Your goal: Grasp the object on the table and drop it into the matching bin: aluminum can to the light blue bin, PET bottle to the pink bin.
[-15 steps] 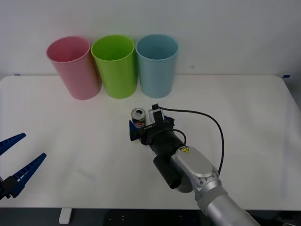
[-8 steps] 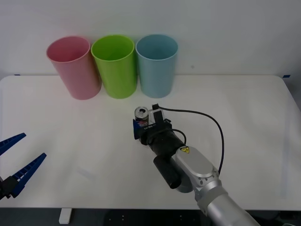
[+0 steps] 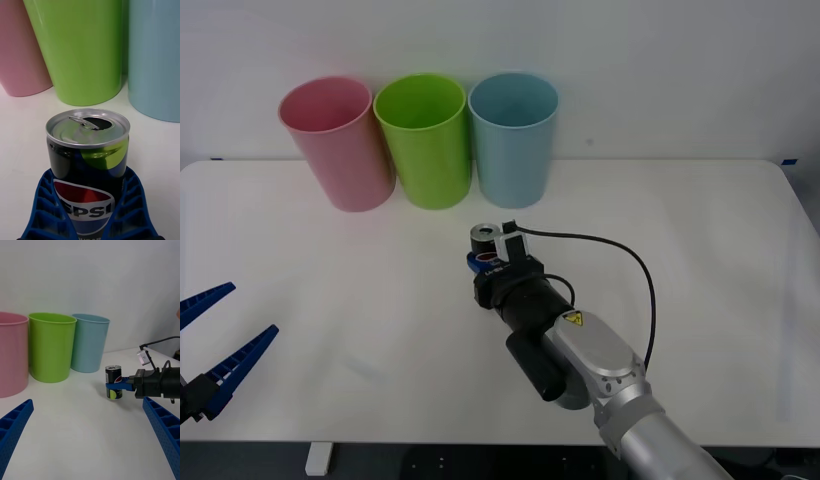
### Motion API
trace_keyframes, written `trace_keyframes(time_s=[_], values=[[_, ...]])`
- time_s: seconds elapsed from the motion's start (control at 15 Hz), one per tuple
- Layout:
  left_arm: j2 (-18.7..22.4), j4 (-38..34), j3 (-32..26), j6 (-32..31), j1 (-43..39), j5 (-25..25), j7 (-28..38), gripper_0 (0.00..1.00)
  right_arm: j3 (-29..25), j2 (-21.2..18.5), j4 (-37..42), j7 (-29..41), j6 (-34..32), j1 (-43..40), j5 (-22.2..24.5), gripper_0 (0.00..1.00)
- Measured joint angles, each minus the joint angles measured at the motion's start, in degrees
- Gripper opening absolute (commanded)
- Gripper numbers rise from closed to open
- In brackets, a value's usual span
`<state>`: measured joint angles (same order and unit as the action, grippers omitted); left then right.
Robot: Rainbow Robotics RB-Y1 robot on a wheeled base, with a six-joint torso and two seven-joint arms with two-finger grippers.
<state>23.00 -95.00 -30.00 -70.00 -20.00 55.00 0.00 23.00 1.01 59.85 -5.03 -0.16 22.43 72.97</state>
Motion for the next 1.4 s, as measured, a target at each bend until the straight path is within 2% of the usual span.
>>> trace_keyframes(time_s=[0.27,0.47,0.87,1.4], values=[[0.0,0.0,0.0,0.0,0.0,0.0,0.0,1.00,-0.2,0.0,2.1,0.1,-0.4,-0.8,-0.1,0.00],[0.0,0.0,0.0,0.0,0.0,0.0,0.0,1.00,-0.1,-1.1,8.3,0.8,-0.7,-4.7,0.6,0.00],[0.0,0.0,0.0,0.0,0.0,0.0,0.0,1.00,0.3,-7.3,24.0,4.0,-1.2,-14.1,2.1,0.00],[0.0,0.0,0.0,0.0,0.0,0.0,0.0,1.00,-0.5,-17.6,44.2,15.6,-2.7,-22.8,3.2,0.00]])
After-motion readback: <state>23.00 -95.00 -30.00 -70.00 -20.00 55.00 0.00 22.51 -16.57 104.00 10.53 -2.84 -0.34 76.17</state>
